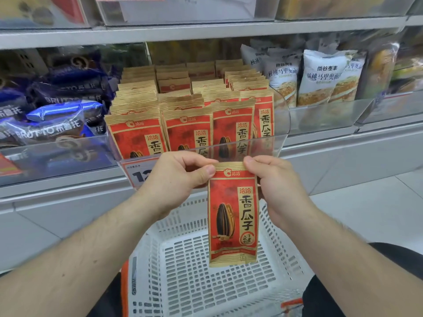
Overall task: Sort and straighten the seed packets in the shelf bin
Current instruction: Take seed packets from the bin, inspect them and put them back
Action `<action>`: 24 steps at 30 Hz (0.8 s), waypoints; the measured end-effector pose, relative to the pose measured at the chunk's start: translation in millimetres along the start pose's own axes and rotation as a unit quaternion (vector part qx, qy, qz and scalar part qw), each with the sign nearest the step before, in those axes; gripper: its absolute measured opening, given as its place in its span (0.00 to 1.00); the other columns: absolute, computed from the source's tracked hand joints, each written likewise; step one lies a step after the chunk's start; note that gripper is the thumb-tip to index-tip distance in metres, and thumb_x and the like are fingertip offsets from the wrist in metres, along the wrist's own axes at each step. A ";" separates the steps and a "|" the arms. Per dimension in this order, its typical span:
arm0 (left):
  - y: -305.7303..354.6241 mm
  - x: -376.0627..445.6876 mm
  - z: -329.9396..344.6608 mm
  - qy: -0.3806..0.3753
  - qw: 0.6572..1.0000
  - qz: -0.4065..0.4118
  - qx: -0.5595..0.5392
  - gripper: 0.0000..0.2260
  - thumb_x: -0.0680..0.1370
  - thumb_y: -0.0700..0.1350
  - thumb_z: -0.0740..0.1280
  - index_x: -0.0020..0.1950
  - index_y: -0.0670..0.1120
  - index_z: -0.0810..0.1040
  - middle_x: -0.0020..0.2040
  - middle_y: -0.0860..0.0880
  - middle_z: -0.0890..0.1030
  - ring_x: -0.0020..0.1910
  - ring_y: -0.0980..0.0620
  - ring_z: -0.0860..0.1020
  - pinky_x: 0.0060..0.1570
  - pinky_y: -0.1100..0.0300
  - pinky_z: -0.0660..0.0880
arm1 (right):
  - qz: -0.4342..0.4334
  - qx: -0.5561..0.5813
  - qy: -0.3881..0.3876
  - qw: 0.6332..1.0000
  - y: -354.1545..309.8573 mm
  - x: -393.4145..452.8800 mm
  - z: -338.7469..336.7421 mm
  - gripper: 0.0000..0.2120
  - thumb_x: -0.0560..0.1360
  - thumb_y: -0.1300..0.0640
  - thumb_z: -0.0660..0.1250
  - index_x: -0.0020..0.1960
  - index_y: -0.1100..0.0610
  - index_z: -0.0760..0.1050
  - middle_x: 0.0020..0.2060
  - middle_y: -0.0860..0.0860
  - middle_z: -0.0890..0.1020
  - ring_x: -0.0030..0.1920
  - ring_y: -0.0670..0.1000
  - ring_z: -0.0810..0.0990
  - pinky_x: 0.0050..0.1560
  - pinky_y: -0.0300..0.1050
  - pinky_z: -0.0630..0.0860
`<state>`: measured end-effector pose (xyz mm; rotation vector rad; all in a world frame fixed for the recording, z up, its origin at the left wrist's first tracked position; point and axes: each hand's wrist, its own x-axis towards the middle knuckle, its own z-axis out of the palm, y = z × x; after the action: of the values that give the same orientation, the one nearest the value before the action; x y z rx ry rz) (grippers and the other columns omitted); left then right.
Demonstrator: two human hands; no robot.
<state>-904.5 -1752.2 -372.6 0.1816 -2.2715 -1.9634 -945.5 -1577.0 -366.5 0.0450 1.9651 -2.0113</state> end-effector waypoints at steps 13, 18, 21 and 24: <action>-0.9 -6.9 -1.2 -0.060 0.993 -0.099 -0.037 0.08 0.79 0.41 0.67 0.51 0.37 0.82 0.41 0.44 0.85 0.37 0.51 0.83 0.32 0.60 0.79 | -0.060 -0.042 -0.019 0.997 1.3 4.2 -1.7 0.13 0.81 0.53 0.63 0.44 0.59 0.80 0.34 0.54 0.83 0.35 0.52 0.80 0.36 0.46 0.74; 3.2 -4.1 -1.9 -0.015 0.991 -0.091 -0.093 0.06 0.79 0.40 0.67 0.44 0.42 0.83 0.37 0.46 0.85 0.33 0.51 0.82 0.31 0.59 0.80 | -0.051 -0.130 -0.094 0.986 0.4 7.1 -10.9 0.12 0.80 0.53 0.64 0.47 0.60 0.82 0.33 0.49 0.83 0.34 0.47 0.77 0.37 0.44 0.70; 5.1 -3.8 -2.6 -0.007 0.990 -0.083 -0.110 0.07 0.79 0.40 0.67 0.44 0.44 0.83 0.36 0.48 0.85 0.32 0.53 0.82 0.29 0.61 0.78 | -0.059 -0.180 -0.111 0.976 0.6 6.3 -11.7 0.14 0.80 0.54 0.64 0.46 0.62 0.82 0.35 0.51 0.85 0.33 0.47 0.78 0.37 0.44 0.72; 5.5 -5.0 -5.0 -0.051 0.989 -0.098 -0.100 0.07 0.79 0.44 0.66 0.50 0.44 0.82 0.41 0.46 0.85 0.37 0.51 0.84 0.32 0.58 0.80 | -0.073 -0.168 -0.093 0.979 0.4 6.9 -13.0 0.16 0.80 0.54 0.64 0.43 0.64 0.82 0.35 0.55 0.85 0.35 0.51 0.79 0.39 0.50 0.74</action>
<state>-898.7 -1755.4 -366.6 0.3015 -2.1704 -2.3346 -954.6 -1565.8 -369.2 -0.3622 2.2067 -1.6659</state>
